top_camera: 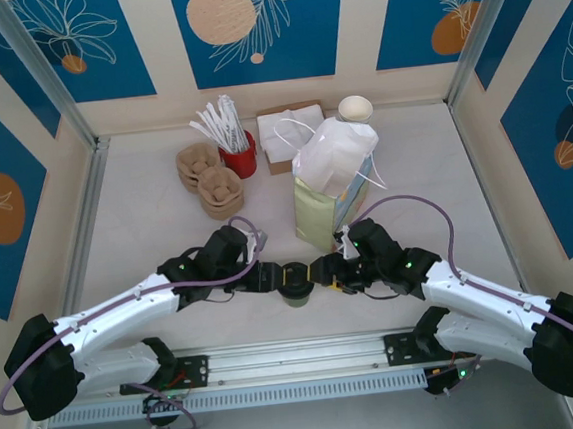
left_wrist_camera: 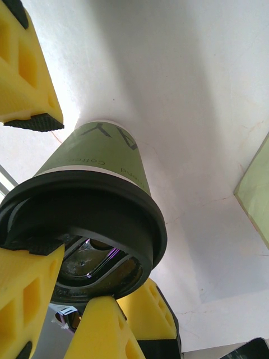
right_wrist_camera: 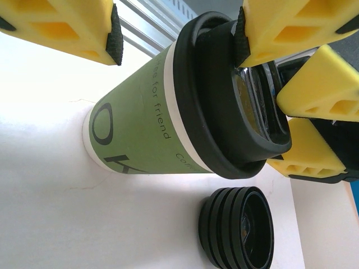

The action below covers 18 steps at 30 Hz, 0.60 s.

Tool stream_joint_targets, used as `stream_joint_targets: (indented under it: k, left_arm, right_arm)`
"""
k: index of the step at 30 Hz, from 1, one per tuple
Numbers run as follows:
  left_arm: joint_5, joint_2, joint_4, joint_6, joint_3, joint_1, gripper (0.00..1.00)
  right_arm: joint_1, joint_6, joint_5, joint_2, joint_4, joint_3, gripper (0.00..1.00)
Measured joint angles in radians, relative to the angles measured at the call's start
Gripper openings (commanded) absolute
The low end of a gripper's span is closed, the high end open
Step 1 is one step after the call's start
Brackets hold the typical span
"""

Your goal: Pack the takeout coffee

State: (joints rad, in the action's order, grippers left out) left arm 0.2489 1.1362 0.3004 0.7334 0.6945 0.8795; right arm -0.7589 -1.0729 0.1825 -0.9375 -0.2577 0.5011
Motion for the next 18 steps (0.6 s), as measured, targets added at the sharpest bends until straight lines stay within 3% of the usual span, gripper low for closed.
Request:
stream_joint_targets:
  k: [18]
  left_arm:
    - [0.005, 0.016, -0.010, -0.003, -0.006, 0.000, 0.54]
  right_arm:
    - [0.004, 0.000, 0.009, -0.035, 0.031, 0.000, 0.56]
